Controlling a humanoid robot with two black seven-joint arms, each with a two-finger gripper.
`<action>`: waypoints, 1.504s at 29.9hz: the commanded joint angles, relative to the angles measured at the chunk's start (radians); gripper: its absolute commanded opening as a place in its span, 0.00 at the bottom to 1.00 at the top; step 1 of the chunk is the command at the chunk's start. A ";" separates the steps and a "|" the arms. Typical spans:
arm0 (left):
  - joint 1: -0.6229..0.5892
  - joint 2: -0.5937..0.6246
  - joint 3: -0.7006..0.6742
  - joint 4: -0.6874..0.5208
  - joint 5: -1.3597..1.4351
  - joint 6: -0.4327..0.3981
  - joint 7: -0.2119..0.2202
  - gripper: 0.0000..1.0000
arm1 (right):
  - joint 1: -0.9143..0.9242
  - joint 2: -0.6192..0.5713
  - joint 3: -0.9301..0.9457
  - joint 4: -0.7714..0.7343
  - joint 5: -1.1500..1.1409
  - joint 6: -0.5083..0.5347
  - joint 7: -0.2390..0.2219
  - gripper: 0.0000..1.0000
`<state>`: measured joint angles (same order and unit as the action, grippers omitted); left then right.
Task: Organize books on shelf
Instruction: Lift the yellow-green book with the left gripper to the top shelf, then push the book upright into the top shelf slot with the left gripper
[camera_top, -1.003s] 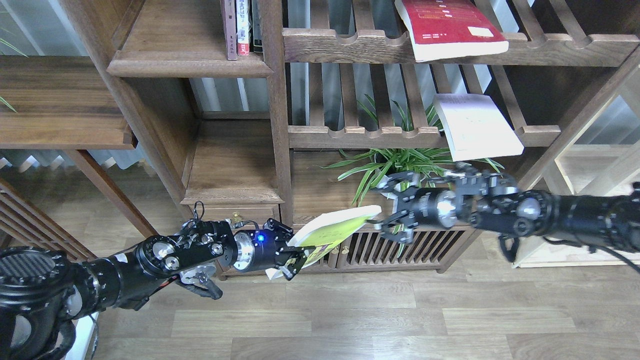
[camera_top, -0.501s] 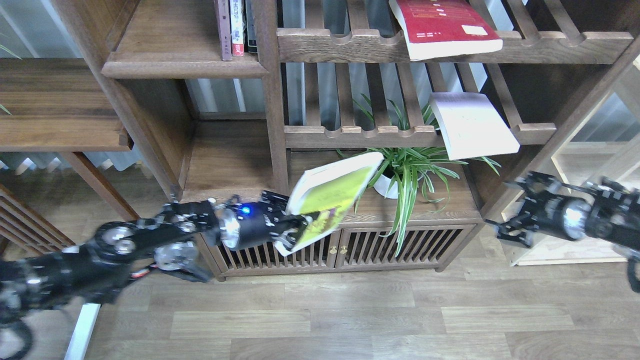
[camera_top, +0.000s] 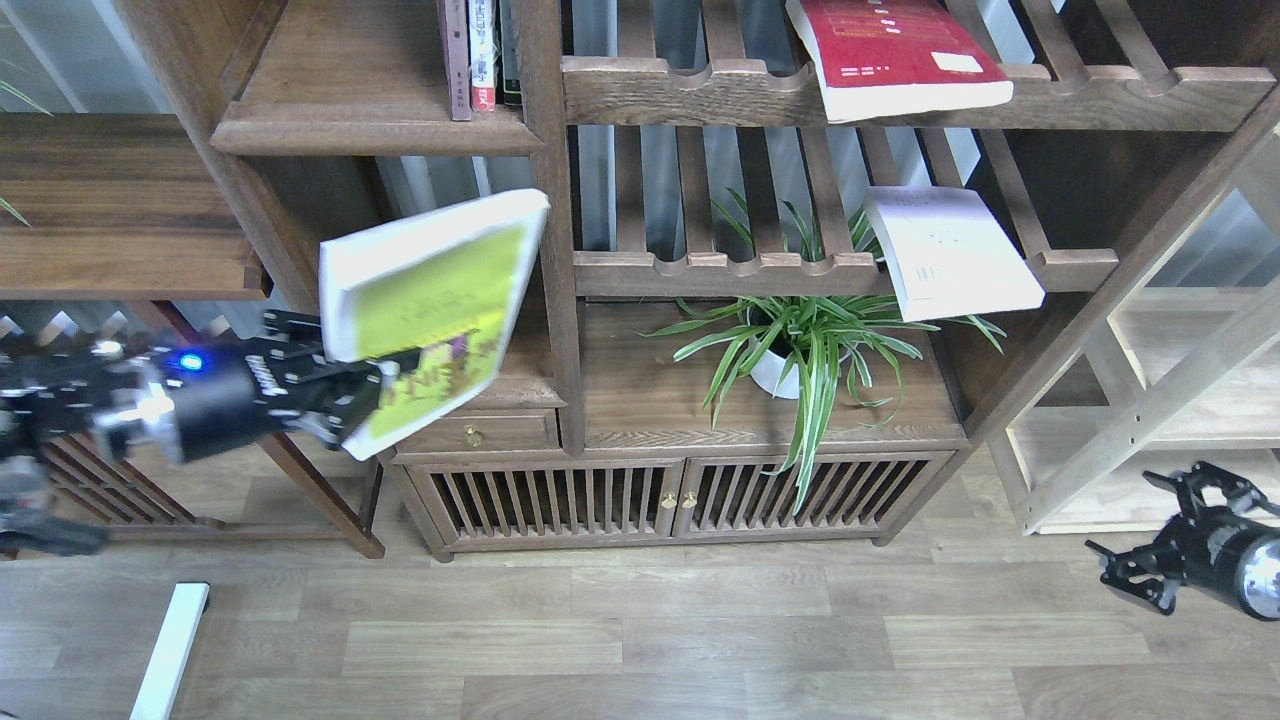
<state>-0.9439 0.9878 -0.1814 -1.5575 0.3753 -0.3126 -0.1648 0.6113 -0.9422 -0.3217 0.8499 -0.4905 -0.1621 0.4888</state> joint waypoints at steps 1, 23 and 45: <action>0.000 0.110 -0.059 -0.013 -0.070 -0.057 0.001 0.10 | -0.025 0.006 0.000 0.000 0.012 -0.065 0.000 1.00; -0.145 0.102 -0.343 0.134 -0.325 0.065 0.195 0.08 | -0.065 0.016 -0.002 0.006 0.029 -0.136 0.000 1.00; -0.437 -0.357 -0.211 0.350 -0.306 0.655 0.344 0.08 | -0.062 0.009 0.001 0.006 0.027 -0.142 0.000 1.00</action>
<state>-1.3355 0.6733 -0.4292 -1.2418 0.0671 0.2851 0.1759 0.5469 -0.9332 -0.3207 0.8560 -0.4633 -0.3038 0.4886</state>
